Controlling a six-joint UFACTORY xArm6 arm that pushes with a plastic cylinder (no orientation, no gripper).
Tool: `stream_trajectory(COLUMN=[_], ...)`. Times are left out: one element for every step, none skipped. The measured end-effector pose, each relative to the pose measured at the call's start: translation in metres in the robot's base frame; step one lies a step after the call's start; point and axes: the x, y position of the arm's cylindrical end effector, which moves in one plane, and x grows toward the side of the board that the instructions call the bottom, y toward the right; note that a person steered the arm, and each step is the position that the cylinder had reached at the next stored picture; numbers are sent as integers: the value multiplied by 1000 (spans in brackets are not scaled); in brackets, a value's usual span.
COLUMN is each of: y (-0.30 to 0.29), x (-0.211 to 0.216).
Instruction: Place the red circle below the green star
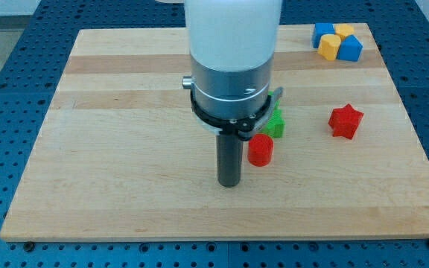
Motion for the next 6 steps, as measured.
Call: stream_trajectory(y=[2,13,19,26,32,31], x=[-13,-27,-29,-29,-29,-27])
